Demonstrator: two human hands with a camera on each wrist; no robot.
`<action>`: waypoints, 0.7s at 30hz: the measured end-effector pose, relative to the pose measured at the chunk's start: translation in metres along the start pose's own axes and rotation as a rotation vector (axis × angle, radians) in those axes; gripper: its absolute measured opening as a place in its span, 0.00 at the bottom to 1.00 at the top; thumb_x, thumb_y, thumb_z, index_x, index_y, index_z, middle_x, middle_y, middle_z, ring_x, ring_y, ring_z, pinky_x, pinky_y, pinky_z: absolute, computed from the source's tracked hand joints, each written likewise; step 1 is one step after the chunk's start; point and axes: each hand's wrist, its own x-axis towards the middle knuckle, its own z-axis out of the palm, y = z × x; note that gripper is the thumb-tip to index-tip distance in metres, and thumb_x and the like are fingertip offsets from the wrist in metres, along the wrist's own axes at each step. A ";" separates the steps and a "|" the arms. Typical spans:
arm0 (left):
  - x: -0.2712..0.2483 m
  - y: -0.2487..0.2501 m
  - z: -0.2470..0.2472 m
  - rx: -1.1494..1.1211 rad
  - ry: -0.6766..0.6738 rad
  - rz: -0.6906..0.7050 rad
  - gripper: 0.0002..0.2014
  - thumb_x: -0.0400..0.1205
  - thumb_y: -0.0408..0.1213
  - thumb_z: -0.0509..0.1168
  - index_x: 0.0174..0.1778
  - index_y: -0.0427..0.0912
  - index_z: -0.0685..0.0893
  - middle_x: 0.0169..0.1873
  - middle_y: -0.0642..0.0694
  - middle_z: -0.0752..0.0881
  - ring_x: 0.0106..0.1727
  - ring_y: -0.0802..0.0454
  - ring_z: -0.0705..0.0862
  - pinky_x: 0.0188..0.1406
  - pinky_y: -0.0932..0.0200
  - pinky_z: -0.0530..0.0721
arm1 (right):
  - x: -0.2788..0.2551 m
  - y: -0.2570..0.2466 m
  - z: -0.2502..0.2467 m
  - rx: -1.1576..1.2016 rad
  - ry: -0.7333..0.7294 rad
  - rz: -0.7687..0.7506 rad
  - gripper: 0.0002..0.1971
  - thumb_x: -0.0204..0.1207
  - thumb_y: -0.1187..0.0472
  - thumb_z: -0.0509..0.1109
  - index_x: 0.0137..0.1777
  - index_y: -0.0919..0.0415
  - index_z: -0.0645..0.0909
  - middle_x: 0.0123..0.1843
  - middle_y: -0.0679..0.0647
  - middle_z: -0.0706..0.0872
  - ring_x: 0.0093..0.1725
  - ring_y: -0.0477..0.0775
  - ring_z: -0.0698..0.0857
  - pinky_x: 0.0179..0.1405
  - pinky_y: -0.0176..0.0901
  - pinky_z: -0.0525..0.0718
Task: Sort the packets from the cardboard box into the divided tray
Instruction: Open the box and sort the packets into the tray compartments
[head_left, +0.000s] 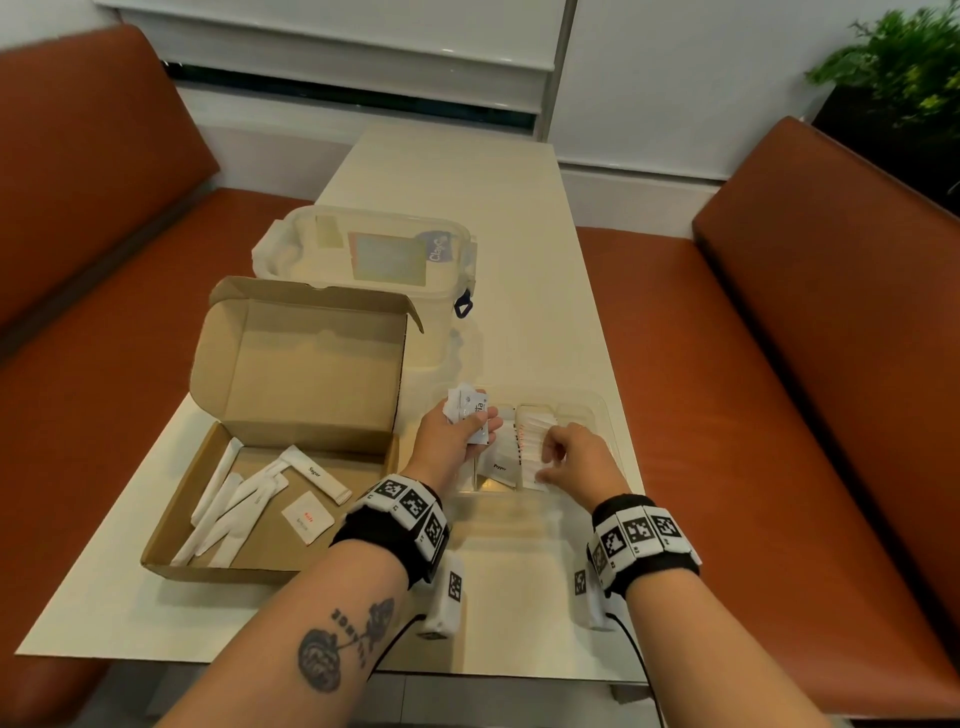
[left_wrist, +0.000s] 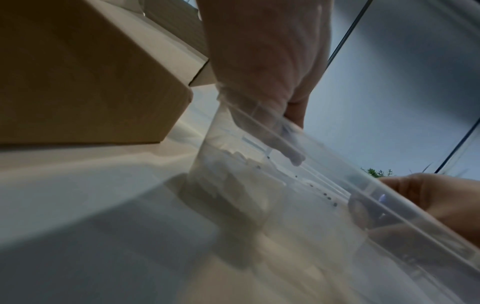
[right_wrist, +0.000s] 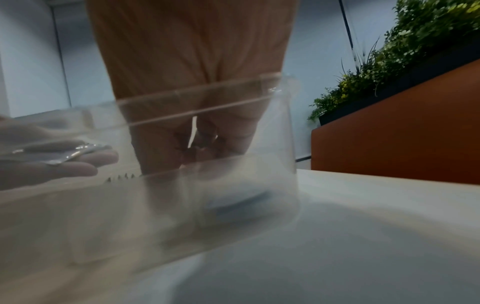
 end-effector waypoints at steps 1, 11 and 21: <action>0.000 0.000 0.000 0.001 0.000 0.000 0.13 0.83 0.28 0.63 0.64 0.41 0.78 0.52 0.42 0.88 0.53 0.51 0.89 0.47 0.61 0.88 | 0.001 0.001 0.001 -0.004 -0.002 0.007 0.15 0.64 0.67 0.79 0.34 0.55 0.73 0.42 0.51 0.75 0.40 0.50 0.75 0.33 0.31 0.69; -0.003 0.001 0.001 0.000 -0.016 -0.020 0.12 0.81 0.26 0.65 0.59 0.43 0.81 0.51 0.42 0.89 0.52 0.51 0.89 0.44 0.59 0.89 | 0.004 0.002 0.004 0.041 0.034 0.014 0.13 0.65 0.66 0.79 0.37 0.55 0.76 0.40 0.50 0.76 0.38 0.49 0.75 0.32 0.32 0.69; -0.013 0.013 0.005 0.156 -0.145 -0.064 0.18 0.75 0.25 0.72 0.61 0.37 0.82 0.54 0.36 0.88 0.54 0.40 0.89 0.49 0.48 0.89 | 0.003 -0.042 -0.005 0.525 0.180 -0.047 0.09 0.74 0.59 0.74 0.53 0.57 0.86 0.43 0.51 0.86 0.37 0.48 0.80 0.39 0.36 0.80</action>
